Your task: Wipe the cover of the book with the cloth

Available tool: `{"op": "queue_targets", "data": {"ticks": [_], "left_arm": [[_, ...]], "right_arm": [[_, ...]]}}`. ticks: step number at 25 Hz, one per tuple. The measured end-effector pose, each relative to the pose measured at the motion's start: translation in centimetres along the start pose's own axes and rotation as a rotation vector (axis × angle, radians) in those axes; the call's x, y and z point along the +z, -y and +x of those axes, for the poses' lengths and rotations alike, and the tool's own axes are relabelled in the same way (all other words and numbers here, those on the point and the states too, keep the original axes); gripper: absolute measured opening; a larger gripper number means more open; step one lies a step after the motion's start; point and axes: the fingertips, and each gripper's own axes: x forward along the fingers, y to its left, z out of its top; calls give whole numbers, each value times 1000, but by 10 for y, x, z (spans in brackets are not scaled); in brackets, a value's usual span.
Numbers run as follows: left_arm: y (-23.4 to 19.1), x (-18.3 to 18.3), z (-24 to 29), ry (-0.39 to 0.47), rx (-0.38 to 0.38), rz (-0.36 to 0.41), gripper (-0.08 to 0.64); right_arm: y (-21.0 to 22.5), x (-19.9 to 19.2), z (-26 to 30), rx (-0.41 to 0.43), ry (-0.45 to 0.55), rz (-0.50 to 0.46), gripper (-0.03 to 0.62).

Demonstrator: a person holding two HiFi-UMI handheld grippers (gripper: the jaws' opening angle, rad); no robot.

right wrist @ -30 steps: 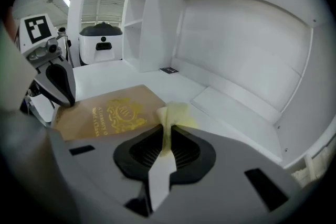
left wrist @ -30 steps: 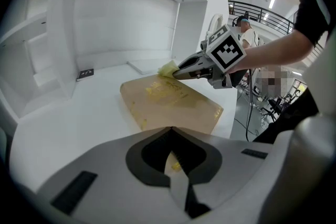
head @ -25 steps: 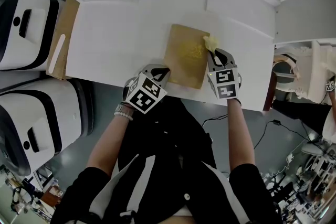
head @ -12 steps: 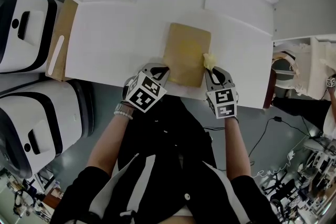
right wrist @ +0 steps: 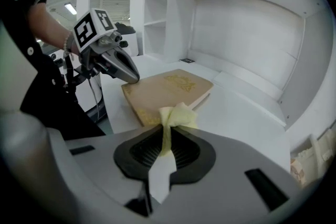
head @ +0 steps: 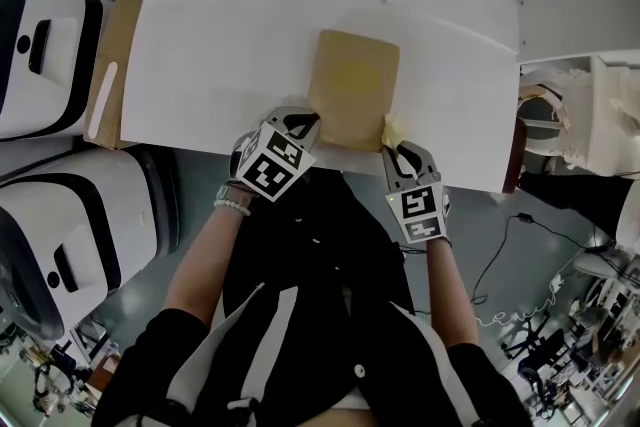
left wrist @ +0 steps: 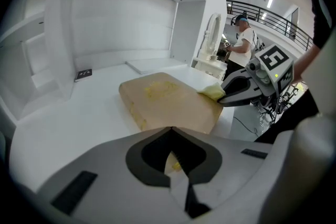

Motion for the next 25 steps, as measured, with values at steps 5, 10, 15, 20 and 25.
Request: {"op": "queue_targets", "data": {"ticks": [5, 10, 15, 20, 25], "left_arm": [[0, 0, 1, -1, 0, 4, 1], [0, 0, 2, -3, -2, 8, 1], [1, -1, 1, -2, -3, 10, 0], [2, 0, 0, -1, -6, 9, 2], [0, 0, 2, -1, -5, 9, 0]], "right_arm": [[-17, -6, -11, 34, -18, -51, 40], [-33, -7, -21, 88, -15, -63, 38], [-46, 2, -33, 139, -5, -102, 38], [-50, 19, -51, 189, 24, -119, 38], [-18, 39, -41, 134, 62, -122, 38]]}}
